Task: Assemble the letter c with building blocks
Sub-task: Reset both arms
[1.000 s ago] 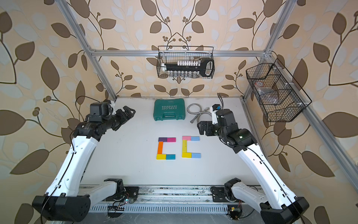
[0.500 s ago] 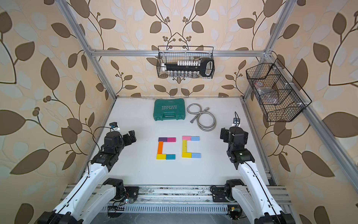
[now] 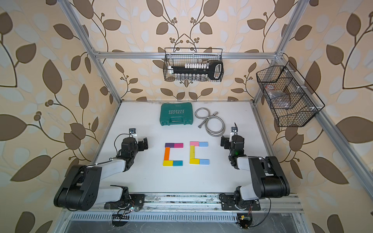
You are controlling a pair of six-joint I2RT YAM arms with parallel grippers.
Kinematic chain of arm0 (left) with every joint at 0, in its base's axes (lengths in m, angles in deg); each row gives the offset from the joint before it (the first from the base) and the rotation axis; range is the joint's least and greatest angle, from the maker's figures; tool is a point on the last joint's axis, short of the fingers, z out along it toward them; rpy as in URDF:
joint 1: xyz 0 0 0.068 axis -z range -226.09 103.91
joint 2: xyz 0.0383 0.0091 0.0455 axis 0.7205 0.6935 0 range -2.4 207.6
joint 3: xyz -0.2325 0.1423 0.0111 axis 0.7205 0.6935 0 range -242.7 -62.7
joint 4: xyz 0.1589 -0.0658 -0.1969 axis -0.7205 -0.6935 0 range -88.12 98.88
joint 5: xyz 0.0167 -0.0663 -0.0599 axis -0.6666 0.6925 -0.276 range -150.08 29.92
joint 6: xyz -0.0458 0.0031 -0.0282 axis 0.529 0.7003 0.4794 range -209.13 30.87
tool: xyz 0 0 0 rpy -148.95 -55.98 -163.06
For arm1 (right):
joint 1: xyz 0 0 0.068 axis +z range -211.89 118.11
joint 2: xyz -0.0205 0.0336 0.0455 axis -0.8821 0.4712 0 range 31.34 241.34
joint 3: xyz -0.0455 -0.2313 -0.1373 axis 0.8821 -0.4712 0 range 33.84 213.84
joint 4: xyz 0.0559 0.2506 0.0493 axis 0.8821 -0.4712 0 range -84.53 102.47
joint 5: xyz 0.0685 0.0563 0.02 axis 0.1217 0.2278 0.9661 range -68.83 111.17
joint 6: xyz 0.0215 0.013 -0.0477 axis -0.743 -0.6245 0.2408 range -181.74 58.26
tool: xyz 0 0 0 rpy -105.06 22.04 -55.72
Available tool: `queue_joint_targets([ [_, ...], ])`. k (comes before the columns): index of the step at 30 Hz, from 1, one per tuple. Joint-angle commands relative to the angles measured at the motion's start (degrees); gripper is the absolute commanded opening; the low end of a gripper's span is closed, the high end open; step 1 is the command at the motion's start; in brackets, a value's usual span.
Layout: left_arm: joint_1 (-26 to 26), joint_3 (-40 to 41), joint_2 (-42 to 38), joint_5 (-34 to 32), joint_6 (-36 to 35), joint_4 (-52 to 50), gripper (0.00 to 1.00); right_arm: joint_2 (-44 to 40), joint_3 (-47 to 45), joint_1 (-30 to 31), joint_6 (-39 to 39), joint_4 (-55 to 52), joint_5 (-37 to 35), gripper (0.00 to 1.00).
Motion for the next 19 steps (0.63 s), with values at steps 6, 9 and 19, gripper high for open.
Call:
queue_joint_targets([
  [6,-3.91,-5.51,7.93,7.58,0.03,4.82,0.99,0.32,3.11,-2.18,1.39,3.78,9.09,0.99],
  [9,-3.88,-5.49,7.77,7.62,0.01,4.71,0.99,0.21,3.15,-2.05,1.44,3.86,9.0,0.99],
  [19,-3.95,-5.49,7.76,7.63,-0.04,4.8,0.99,1.44,4.58,-2.75,1.23,2.06,10.5,0.99],
])
